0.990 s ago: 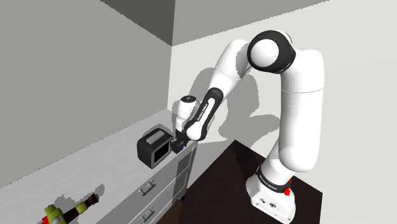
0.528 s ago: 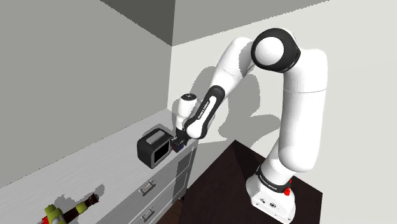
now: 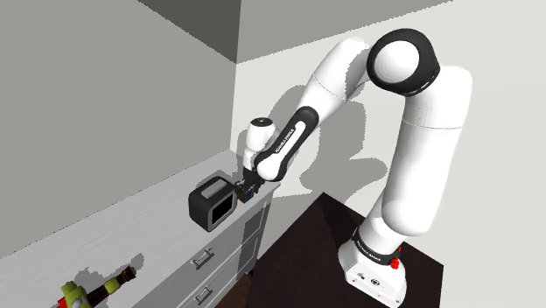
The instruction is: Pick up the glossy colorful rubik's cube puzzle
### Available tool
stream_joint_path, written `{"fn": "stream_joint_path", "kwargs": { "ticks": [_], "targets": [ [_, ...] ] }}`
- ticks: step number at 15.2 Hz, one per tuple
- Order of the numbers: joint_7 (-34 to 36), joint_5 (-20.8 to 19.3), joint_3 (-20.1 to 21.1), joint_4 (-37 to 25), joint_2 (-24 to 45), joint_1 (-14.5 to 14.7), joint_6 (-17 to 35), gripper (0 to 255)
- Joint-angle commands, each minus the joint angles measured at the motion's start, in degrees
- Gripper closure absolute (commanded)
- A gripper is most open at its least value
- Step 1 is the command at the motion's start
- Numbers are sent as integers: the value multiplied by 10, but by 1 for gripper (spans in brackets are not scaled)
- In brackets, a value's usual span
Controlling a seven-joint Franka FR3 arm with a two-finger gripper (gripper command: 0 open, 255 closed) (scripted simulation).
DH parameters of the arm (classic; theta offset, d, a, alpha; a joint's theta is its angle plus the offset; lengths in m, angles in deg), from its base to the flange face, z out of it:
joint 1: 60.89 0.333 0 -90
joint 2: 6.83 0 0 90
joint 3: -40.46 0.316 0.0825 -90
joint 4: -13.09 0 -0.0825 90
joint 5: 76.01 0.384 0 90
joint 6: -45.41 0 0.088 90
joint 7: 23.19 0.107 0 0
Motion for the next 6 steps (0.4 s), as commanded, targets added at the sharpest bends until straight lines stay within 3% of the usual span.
{"fn": "stream_joint_path", "kwargs": {
  "ticks": [1, 6],
  "targets": [
    [-6, 7, 6, 3, -19, -4, -16, 255],
    [-15, 19, 13, 7, -47, -9, -40, 255]
  ]
}}
